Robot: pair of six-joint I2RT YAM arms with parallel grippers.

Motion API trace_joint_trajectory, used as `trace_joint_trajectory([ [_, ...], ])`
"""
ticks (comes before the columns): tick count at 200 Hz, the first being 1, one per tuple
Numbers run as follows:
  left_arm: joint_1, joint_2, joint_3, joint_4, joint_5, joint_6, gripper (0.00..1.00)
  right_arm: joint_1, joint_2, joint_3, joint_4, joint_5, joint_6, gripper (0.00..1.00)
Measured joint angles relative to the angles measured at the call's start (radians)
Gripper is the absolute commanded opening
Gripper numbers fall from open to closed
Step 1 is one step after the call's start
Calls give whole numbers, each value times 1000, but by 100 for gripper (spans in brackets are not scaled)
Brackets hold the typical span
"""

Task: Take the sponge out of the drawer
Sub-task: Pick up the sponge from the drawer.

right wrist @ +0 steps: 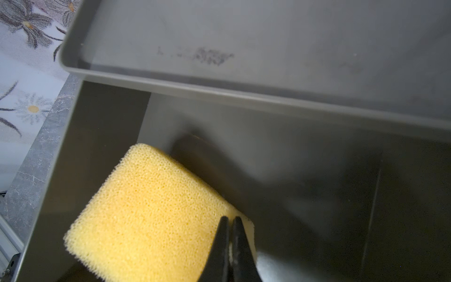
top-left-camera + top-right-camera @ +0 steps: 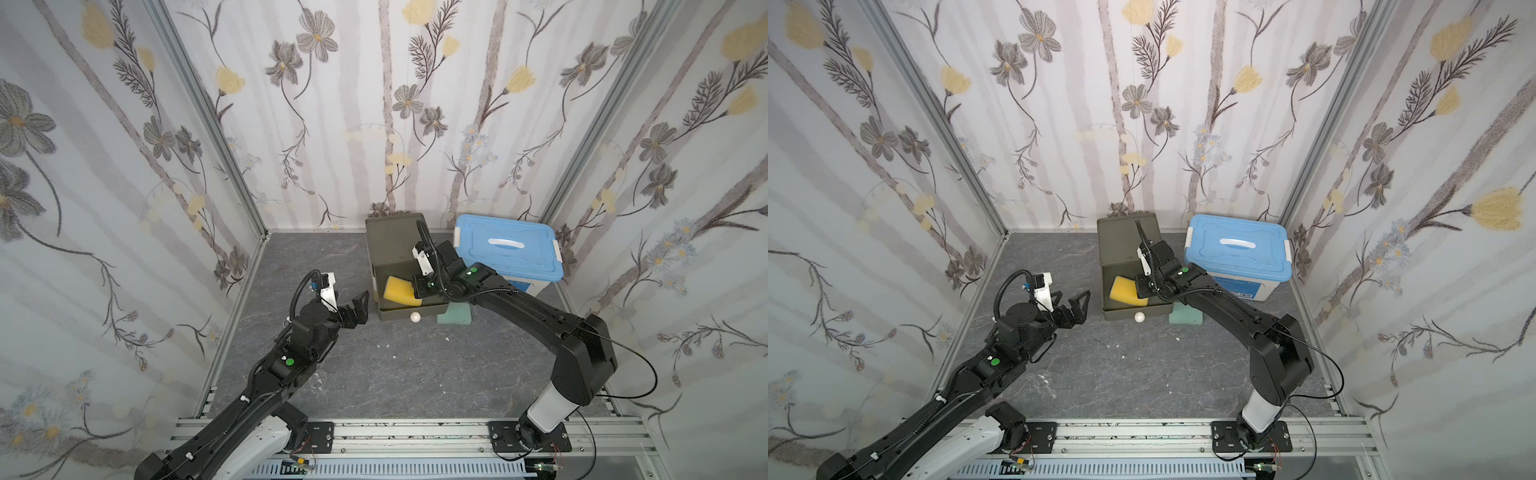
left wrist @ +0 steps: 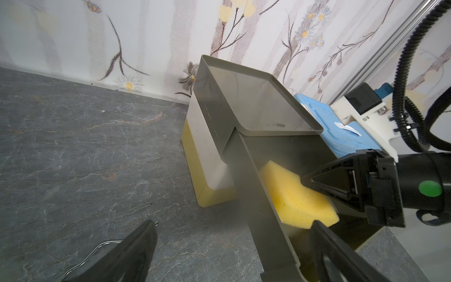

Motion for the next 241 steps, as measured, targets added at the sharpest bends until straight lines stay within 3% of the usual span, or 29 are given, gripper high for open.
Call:
trace_joint_trajectory([
  [126, 0, -6, -4, 0, 0, -1, 100, -6, -161, -20, 56, 132, -35, 0],
  [199, 0, 12, -3, 2, 3, -1, 100, -101, -374, -132, 61, 218, -32, 0],
  [241, 0, 14, -2, 2, 4, -1, 100, -215, -447, -267, 29, 267, 4, 0],
])
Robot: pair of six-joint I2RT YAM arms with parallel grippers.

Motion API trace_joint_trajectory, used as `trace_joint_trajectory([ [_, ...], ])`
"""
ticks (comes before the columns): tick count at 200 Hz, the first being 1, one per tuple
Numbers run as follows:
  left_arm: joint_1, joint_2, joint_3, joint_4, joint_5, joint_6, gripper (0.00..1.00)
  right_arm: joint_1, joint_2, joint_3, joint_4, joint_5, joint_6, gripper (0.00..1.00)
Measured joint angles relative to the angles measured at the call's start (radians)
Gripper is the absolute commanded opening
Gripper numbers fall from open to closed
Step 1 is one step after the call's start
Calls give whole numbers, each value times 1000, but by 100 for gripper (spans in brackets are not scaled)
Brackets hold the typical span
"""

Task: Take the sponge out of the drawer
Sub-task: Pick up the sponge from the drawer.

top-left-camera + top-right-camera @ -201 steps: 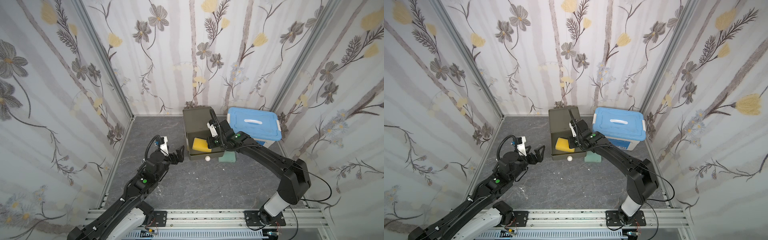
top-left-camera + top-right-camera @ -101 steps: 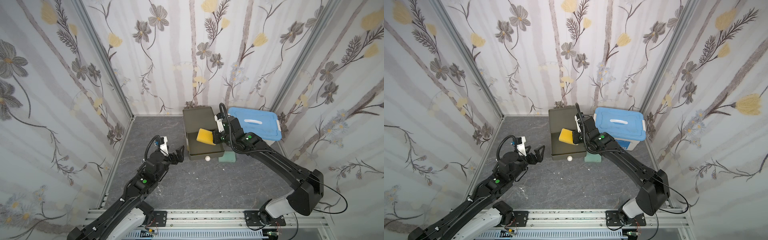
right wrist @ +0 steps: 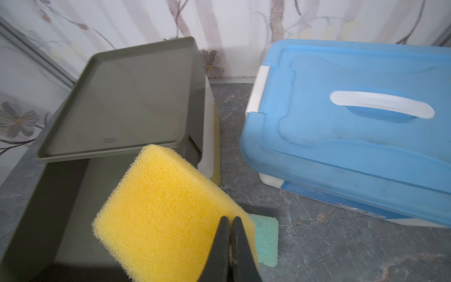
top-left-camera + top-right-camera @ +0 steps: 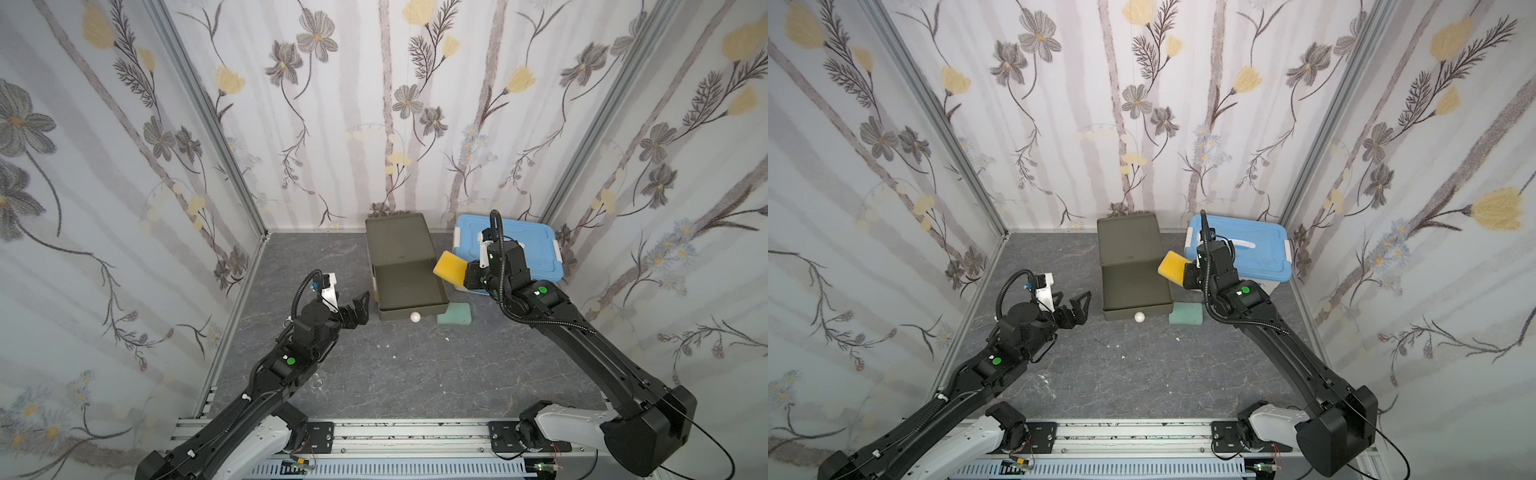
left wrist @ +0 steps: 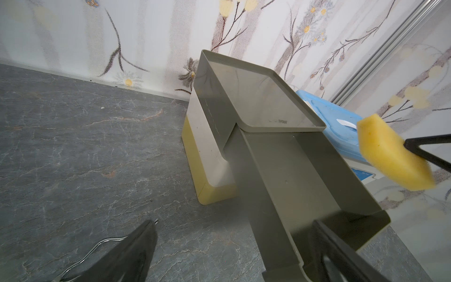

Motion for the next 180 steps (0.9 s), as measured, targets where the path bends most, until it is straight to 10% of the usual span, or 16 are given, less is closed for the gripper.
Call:
trace_joint_trajectory([
  [101, 0, 3, 8, 7, 16, 0, 100, -91, 13, -160, -47, 21, 50, 0],
  [180, 0, -6, 2, 7, 24, -5, 100, 39, 171, -169, -18, -38, 22, 0],
])
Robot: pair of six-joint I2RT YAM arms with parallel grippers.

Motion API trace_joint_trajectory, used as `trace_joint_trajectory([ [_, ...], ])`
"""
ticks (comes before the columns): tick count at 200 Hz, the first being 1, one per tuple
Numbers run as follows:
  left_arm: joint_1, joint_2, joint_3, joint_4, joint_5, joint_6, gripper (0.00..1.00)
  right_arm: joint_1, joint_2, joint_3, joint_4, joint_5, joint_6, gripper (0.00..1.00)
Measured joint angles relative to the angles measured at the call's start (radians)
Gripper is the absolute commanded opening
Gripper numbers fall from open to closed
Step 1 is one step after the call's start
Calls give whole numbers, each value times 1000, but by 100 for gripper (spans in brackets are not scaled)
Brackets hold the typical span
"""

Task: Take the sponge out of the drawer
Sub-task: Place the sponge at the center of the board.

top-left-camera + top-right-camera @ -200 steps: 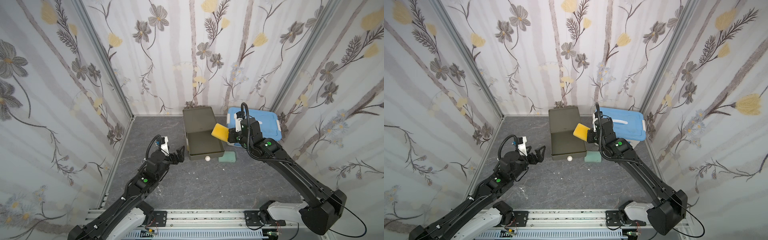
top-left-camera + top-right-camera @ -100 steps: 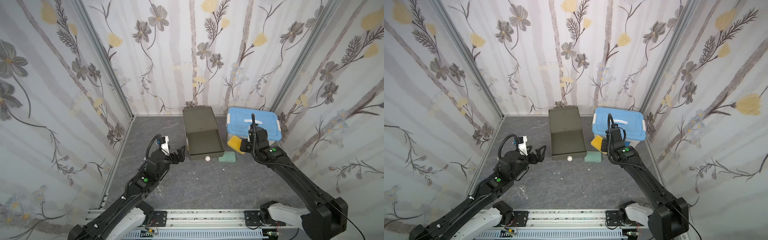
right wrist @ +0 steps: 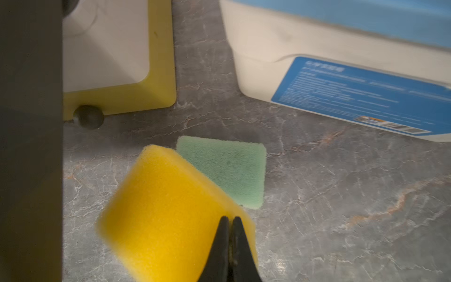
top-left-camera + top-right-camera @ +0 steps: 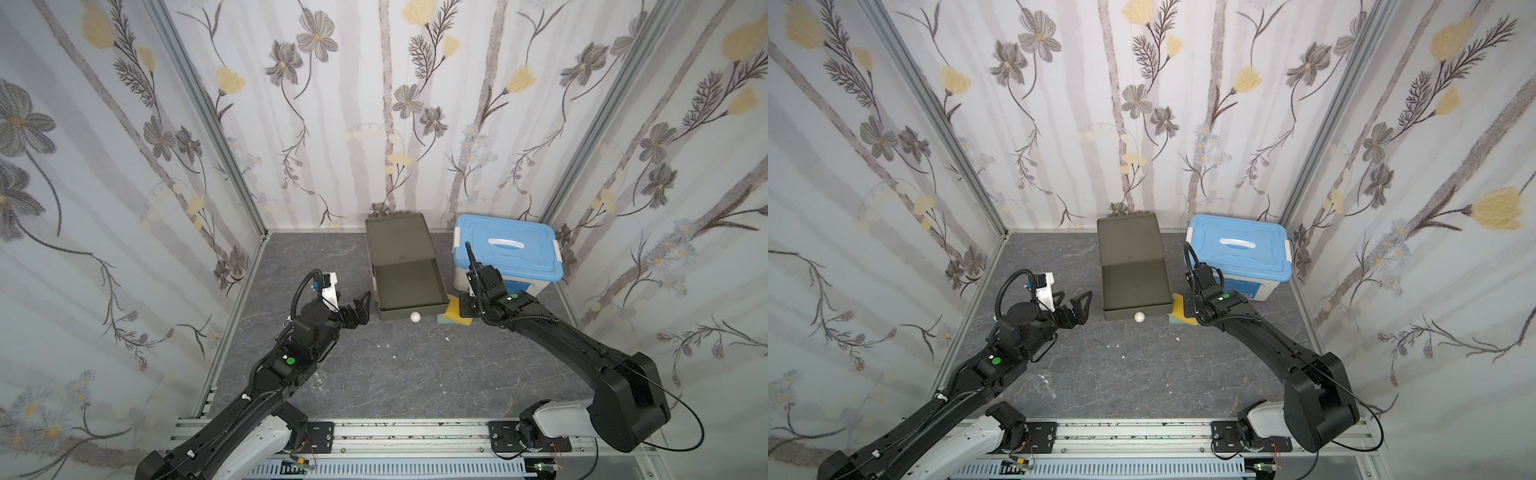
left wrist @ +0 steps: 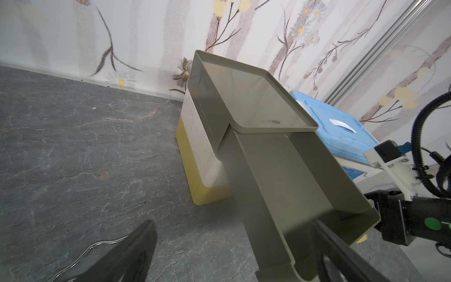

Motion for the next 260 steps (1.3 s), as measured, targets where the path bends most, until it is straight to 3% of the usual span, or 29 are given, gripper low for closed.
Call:
trace_joint_trajectory([
  [128, 0, -27, -4, -7, -13, -2, 100, 54, 155, 17, 140, -143, -48, 0],
  [260, 0, -51, -5, -34, -40, -2, 100, 72, 342, 206, 171, -180, -90, 0],
])
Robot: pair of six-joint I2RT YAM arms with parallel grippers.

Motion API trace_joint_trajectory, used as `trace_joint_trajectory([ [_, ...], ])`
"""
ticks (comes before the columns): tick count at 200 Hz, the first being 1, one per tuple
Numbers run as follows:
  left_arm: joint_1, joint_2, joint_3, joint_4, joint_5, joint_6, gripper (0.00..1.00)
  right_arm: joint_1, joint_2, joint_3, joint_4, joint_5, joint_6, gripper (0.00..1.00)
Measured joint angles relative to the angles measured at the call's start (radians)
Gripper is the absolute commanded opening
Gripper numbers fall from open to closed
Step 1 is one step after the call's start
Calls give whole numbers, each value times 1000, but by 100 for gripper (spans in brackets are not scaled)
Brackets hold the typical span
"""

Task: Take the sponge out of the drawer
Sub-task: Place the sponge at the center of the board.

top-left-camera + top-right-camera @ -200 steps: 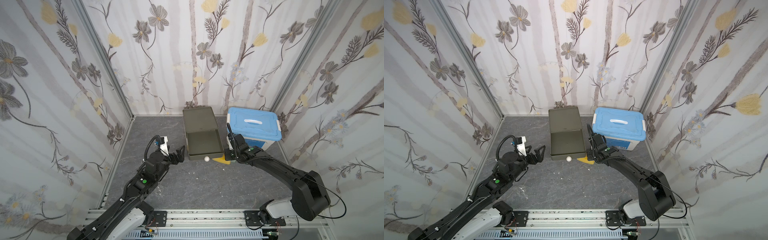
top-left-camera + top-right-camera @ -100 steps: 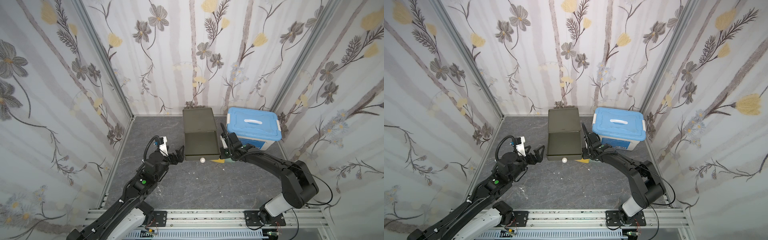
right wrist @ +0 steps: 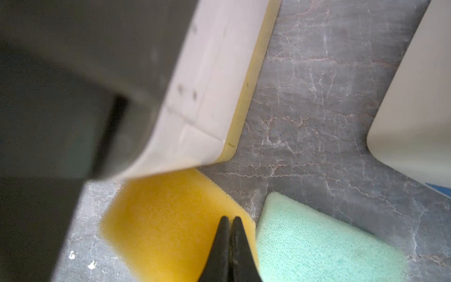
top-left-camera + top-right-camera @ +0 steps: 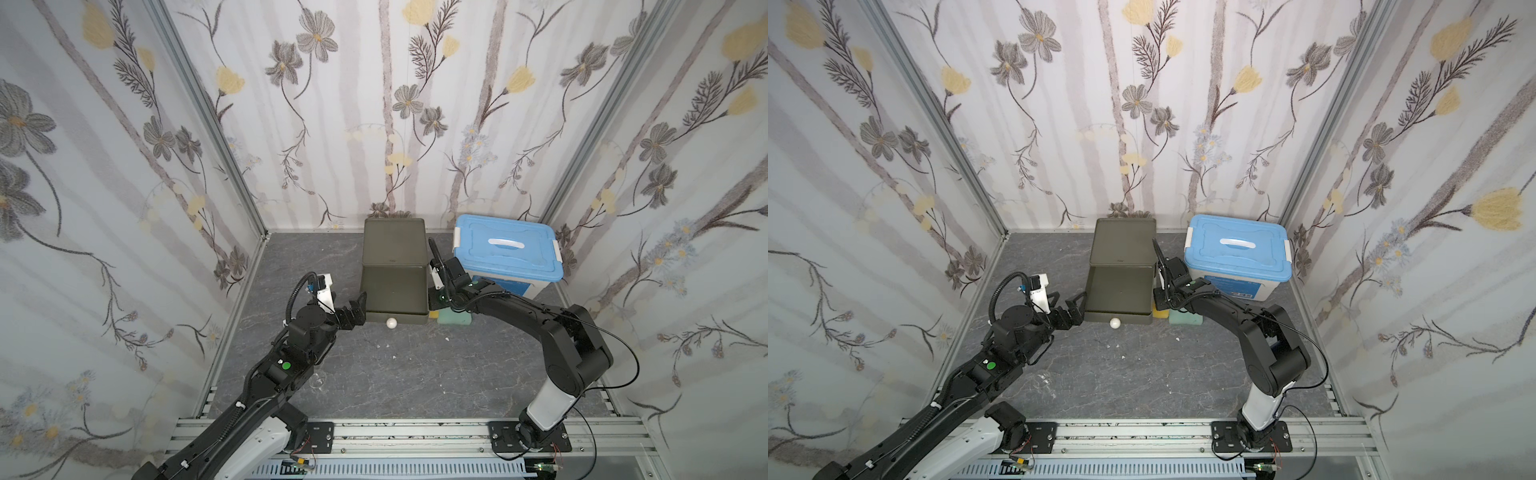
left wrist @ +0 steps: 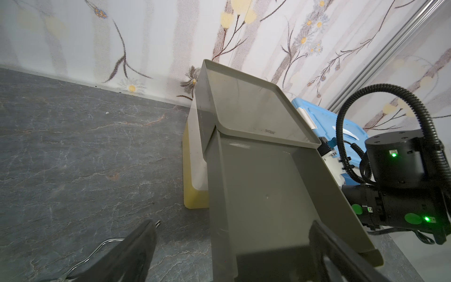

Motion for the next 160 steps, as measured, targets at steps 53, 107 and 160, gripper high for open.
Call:
trace_joint_trajectory([
  [53, 0, -16, -2, -6, -13, 0, 100, 0, 23, -17, 25, -16, -7, 0],
  [107, 0, -2, -2, -7, -15, 1, 100, 3, 23, -82, 66, -58, -1, 0],
  [160, 0, 2, -2, -7, -15, 3, 100, 2, 67, -82, 103, -68, 2, 0],
])
